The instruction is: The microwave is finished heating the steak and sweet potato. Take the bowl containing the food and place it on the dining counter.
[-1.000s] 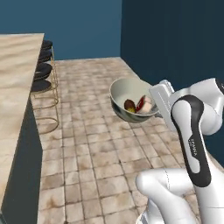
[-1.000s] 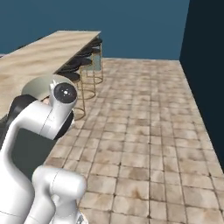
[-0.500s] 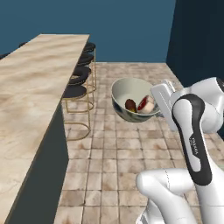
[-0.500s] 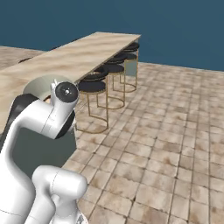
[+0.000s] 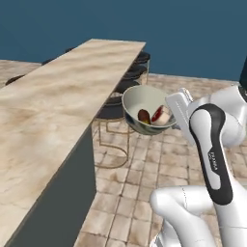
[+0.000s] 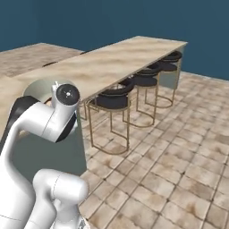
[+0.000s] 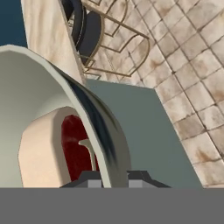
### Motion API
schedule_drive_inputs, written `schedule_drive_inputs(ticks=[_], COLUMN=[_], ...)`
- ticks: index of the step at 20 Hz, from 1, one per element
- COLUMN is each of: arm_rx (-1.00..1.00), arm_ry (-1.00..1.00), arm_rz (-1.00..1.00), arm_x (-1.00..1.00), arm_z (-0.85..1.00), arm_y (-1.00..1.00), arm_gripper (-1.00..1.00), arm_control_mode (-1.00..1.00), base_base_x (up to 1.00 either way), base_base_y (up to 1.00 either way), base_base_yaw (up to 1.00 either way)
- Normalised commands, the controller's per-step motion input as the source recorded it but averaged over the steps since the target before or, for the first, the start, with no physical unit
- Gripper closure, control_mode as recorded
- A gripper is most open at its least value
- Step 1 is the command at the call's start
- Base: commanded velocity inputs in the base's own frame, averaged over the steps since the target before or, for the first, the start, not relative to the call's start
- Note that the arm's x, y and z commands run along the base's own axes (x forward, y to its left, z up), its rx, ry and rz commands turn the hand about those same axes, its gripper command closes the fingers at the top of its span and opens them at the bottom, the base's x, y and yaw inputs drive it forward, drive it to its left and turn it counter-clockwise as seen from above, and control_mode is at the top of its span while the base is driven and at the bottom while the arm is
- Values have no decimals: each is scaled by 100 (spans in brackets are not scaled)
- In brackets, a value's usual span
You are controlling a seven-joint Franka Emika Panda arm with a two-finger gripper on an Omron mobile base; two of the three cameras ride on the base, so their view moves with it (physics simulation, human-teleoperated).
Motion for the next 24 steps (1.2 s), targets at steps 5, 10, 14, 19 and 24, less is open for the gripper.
schedule_drive_inputs(ticks=[5, 10, 14, 19, 24], arm_rx=[0, 0, 0, 0, 0], arm_ry=[0, 0, 0, 0, 0], arm_rz=[0, 0, 0, 0, 0], arm_x=[0, 0, 0, 0, 0], arm_z=[0, 0, 0, 0, 0], arm_y=[0, 0, 0, 0, 0], arm_gripper=[100, 100, 100, 100, 100], arm_control_mode=[100, 100, 100, 100, 100], base_base_x=[100, 100, 100, 100, 100], base_base_y=[-59, -36, -47, -28, 0], base_base_yaw=[31, 45, 45, 44, 51])
